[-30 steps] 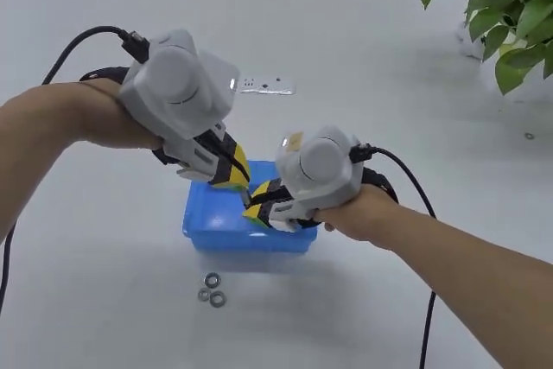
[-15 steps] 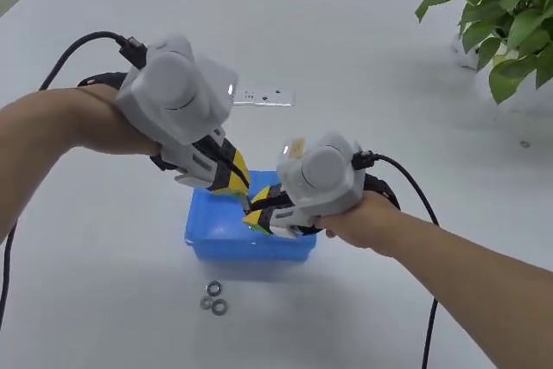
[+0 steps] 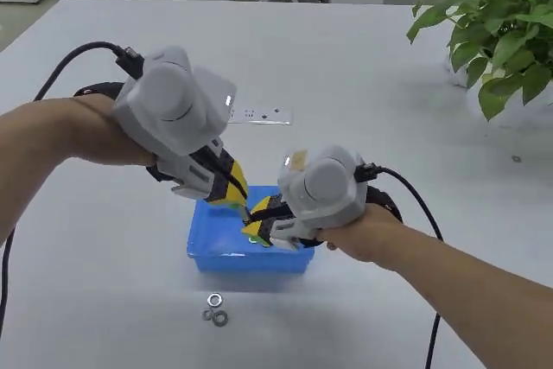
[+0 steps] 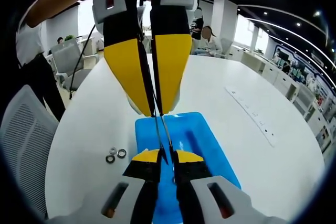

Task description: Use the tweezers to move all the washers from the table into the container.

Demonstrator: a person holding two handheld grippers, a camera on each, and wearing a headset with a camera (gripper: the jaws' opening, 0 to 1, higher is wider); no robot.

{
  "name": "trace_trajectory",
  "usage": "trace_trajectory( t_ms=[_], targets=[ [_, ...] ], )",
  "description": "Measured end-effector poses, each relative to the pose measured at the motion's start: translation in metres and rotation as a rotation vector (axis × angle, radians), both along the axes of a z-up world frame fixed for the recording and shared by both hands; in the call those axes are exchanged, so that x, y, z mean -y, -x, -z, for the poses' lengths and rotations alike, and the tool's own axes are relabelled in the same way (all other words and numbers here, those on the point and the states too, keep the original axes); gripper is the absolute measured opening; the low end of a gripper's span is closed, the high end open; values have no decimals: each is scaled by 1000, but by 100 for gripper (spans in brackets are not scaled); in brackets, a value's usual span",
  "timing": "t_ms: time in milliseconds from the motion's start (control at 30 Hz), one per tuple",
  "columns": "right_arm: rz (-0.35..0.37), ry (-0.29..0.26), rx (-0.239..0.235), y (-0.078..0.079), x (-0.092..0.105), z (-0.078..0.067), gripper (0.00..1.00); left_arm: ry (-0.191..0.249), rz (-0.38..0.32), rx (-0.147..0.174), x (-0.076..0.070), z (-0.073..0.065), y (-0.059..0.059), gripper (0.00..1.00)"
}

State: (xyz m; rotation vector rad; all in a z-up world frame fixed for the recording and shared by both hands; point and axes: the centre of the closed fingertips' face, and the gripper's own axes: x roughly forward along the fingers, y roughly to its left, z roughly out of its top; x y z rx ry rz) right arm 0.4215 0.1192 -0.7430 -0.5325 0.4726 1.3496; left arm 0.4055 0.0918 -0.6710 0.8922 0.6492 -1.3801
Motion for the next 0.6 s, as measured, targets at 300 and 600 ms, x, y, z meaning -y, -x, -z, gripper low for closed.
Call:
trace_trajectory(
  t_ms=[300, 600],
  targets=[
    [-7, -7, 19, 15, -3, -9, 11, -19, 1, 7, -3, -9, 15, 5],
    [-18, -12, 34, 30, -6, -17, 11, -23, -8, 15, -8, -15, 31, 5]
  ],
)
